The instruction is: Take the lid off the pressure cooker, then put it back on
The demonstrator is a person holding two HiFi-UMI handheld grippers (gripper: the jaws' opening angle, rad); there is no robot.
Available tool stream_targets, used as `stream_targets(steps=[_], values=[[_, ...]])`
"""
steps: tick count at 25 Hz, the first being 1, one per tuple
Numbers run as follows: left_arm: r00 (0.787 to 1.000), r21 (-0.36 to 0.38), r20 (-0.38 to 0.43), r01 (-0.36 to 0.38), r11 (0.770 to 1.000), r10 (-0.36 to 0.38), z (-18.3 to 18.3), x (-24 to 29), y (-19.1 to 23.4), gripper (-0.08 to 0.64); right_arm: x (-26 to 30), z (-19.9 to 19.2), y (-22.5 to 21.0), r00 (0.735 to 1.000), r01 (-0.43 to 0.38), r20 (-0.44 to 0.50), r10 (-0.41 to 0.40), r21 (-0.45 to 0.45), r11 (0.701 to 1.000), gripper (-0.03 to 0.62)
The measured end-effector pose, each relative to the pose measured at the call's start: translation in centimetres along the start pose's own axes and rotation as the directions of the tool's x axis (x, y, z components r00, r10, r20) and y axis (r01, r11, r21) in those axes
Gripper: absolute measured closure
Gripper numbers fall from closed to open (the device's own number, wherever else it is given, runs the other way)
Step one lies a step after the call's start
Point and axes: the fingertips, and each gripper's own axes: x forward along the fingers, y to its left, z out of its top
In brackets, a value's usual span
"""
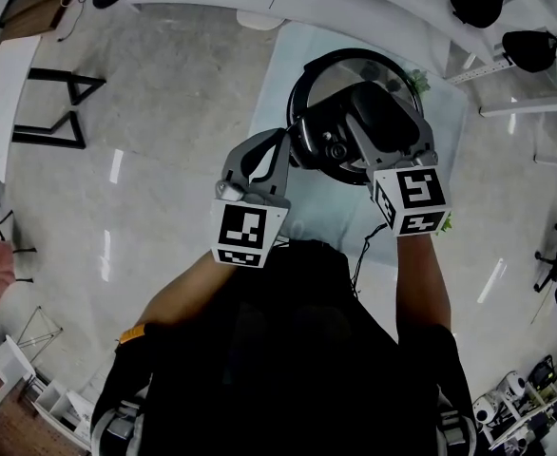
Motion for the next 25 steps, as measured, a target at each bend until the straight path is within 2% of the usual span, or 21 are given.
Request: stream_targets(steps=[7, 12, 16, 25], values=[[0.997, 0.025, 0.034, 0.072, 0.997, -0.073, 0.8, -2.0, -0.9, 0.552, -4.8, -0.2, 1.0, 0.995, 0.094, 0.004, -0.095, 0.063, 0.994, 0.302], [0.987, 0.053, 0.043, 0.154, 0.987, -0.157, 0.8, -3.1, -2.0, 0.554, -8.2, -1.7, 1.8, 0.982, 0.188, -0.023, -0.187, 0.105, 0.976, 0.302], [0.965, 0.089, 0.048, 0.253, 0.964, -0.257, 0.3, -4.0, -3.4, 0.553, -11.2, -3.4, 2.9, 0.958, 0.287, -0.042, -0.284, 0.148, 0.946, 0.302], [0.909, 0.150, 0.029, 0.408, 0.901, -0.417, -1.5, -7.0, -7.4, 0.552, -17.1, -8.1, 6.5, 0.900, 0.435, -0.116, -0.420, 0.209, 0.876, 0.301]])
